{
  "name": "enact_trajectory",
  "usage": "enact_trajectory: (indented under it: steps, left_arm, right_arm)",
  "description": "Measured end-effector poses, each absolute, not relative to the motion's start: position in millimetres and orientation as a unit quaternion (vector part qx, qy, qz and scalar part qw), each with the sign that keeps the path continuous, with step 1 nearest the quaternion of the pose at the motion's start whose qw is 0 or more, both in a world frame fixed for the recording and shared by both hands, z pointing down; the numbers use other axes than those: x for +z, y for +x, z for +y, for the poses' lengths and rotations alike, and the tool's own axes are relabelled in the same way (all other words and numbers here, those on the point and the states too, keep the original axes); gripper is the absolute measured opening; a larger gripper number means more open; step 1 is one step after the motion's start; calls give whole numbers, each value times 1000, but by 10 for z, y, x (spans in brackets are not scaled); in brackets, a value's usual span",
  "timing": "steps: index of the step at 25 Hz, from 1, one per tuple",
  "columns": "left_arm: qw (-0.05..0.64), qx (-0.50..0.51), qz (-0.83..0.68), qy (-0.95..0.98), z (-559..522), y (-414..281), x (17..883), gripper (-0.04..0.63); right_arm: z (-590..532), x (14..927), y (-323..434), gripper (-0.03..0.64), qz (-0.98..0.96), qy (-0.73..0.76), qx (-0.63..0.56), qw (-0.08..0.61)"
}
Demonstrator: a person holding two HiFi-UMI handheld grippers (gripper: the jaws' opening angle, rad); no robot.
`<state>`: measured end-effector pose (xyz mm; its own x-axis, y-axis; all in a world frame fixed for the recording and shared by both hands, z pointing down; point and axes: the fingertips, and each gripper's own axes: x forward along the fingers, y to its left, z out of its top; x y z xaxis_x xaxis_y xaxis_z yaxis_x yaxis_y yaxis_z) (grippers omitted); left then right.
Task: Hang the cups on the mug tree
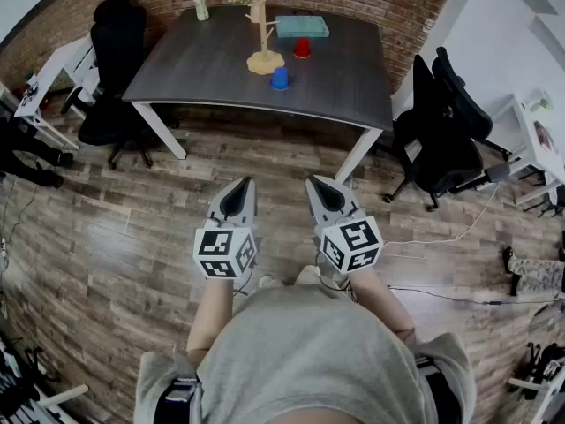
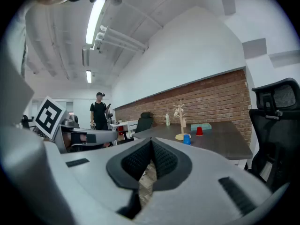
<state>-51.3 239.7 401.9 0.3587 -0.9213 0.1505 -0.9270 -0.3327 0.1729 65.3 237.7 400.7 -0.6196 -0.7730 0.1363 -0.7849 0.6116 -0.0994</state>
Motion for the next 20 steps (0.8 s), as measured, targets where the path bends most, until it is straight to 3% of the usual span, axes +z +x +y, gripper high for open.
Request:
enact_trajectory:
  steps: [20]
  left_arm:
    - [102, 19, -544, 833, 2443, -828, 4086, 14]
  right_arm:
    - [2493, 4085, 325, -3, -885, 457, 85, 19]
